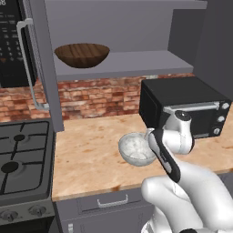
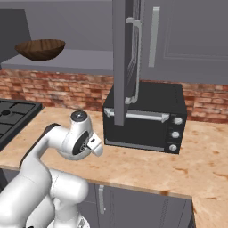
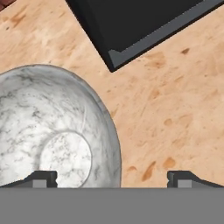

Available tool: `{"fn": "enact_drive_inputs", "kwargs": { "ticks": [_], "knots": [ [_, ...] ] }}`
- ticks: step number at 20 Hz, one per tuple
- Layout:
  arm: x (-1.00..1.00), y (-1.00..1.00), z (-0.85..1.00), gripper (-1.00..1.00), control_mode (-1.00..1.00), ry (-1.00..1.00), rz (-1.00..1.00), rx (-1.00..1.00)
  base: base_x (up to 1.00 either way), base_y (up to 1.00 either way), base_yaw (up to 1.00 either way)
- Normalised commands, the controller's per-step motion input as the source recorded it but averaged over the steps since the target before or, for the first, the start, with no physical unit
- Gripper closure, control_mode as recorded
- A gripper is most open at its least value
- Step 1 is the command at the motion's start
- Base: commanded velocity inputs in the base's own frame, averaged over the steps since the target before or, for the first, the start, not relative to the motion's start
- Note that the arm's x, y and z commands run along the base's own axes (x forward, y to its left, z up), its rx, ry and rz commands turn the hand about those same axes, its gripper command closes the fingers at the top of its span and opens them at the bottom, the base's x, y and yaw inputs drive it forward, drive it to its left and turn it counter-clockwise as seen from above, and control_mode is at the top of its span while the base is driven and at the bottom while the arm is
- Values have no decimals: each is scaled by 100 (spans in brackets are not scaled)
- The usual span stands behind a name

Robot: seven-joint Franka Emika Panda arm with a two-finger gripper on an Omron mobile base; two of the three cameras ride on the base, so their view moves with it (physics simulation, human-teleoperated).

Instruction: Open the cabinet. Pick the bowls from the counter and place them in the cabinet. Then close the cabinet.

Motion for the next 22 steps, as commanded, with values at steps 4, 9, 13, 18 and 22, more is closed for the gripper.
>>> {"fn": "enact_drive_inputs", "kwargs": {
  "ticks": [4, 9, 13, 18, 22],
  "knots": [
    [7, 0, -15, -100, -100, 0, 0, 0, 0, 0, 0],
    [3, 0, -22, -100, -100, 0, 0, 0, 0, 0, 0],
    [2, 0, -21, -100, -100, 0, 0, 0, 0, 0, 0],
    [2, 0, -23, -100, -100, 0, 0, 0, 0, 0, 0],
    [5, 0, -26, -100, -100, 0, 0, 0, 0, 0, 0]
  ]
}}
